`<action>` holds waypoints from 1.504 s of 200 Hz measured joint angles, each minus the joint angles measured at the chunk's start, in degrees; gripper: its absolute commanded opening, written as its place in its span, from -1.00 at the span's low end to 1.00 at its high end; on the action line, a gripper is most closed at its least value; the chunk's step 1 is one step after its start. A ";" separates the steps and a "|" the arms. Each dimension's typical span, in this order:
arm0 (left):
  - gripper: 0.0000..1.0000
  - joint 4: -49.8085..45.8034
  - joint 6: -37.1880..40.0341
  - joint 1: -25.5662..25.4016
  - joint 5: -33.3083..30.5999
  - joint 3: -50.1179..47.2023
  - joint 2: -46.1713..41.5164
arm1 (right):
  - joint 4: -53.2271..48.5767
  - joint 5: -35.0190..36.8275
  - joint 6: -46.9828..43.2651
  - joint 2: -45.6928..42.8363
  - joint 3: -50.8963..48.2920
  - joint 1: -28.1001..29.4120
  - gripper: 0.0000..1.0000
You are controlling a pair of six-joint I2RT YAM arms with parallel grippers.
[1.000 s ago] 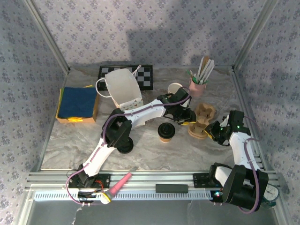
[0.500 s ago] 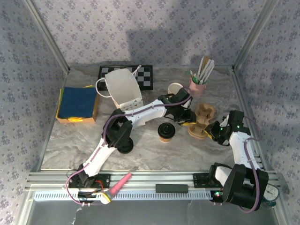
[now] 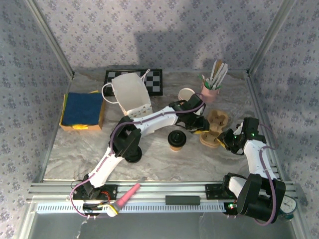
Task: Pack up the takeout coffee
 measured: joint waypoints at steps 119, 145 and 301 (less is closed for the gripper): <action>-0.21 -0.13 -0.24 0.55 0.42 -0.42 0.15 | 0.00 0.00 0.00 0.00 -0.07 0.09 -0.51; -0.22 -0.33 -0.26 0.37 0.79 -0.09 0.61 | 0.00 0.00 0.00 0.00 -0.07 0.09 -0.51; -0.26 0.28 -0.24 -0.09 1.51 0.13 1.33 | -0.02 0.11 0.00 0.00 -0.70 0.09 -0.51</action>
